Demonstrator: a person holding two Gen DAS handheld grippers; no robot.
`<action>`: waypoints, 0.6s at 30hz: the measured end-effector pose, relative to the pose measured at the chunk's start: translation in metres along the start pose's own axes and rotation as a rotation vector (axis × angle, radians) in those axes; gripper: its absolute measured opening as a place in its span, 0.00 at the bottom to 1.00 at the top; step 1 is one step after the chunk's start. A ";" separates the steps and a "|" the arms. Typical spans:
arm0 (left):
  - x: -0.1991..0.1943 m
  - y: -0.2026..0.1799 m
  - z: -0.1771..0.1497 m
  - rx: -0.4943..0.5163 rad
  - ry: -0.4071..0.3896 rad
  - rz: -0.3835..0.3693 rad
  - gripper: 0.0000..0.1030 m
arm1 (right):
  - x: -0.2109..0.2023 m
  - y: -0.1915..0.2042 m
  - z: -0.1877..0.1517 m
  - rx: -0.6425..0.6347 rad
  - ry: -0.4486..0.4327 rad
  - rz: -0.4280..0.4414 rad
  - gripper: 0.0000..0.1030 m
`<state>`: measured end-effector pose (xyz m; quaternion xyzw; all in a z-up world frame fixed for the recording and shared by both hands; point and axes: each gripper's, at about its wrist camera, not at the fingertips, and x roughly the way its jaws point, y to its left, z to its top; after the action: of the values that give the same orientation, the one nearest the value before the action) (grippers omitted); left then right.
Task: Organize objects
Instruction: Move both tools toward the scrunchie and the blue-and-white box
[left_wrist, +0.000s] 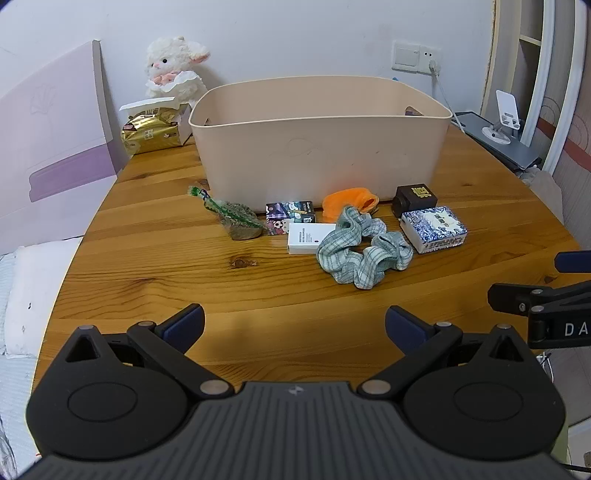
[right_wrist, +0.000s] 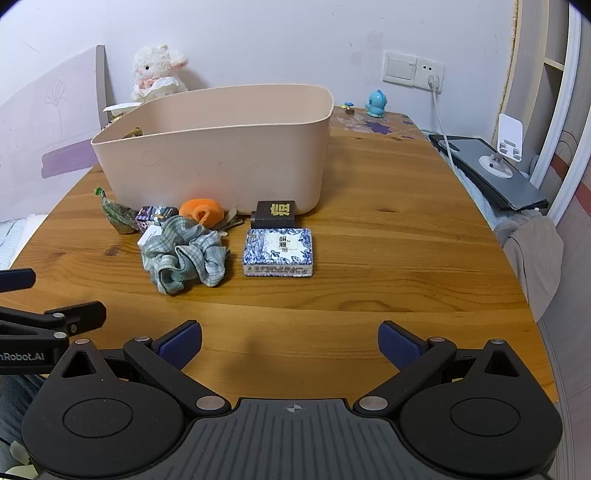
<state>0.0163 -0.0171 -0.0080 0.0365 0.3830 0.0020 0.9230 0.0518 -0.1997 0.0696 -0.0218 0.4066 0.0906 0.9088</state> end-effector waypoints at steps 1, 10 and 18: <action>0.001 0.000 0.000 -0.002 0.000 -0.002 1.00 | 0.000 -0.001 0.000 0.001 -0.002 0.005 1.00; 0.013 -0.001 0.003 -0.022 0.004 -0.025 1.00 | 0.011 -0.003 0.004 -0.006 0.001 0.026 1.00; 0.026 -0.003 0.008 -0.037 0.005 -0.031 1.00 | 0.028 -0.006 0.012 -0.033 0.001 0.031 1.00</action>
<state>0.0400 -0.0199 -0.0209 0.0135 0.3858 -0.0054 0.9225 0.0798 -0.2005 0.0570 -0.0306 0.4059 0.1117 0.9066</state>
